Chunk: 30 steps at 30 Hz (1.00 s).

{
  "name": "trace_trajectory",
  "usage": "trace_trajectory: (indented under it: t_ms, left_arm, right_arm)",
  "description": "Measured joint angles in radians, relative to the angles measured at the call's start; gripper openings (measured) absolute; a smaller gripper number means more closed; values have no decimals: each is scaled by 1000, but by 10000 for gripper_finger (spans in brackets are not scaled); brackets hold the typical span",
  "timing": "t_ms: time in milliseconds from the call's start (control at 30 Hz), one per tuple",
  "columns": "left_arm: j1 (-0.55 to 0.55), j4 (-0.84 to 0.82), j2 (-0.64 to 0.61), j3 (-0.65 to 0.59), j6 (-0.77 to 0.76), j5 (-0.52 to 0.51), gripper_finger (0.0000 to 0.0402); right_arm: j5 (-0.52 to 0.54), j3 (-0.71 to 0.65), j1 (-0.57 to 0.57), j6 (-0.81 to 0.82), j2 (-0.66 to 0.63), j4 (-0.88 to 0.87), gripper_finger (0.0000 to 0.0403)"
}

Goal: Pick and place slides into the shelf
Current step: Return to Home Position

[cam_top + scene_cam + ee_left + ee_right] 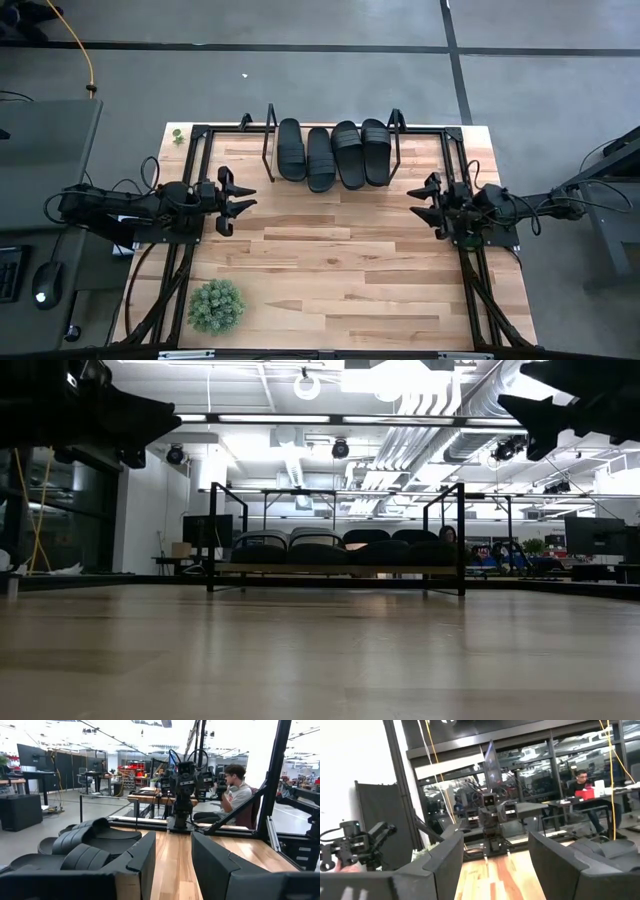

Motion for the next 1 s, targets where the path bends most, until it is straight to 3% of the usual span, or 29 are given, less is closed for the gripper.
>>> trace_trajectory:
  t_ms: [333,1000]
  left_arm:
    - [0,-78,0,0,39,0,111]
    - [0,-219,-1,0,95,-23,111]
  right_arm:
    - [6,0,0,5,0,-26,213]
    - [-72,1,0,-142,3,-388,213]
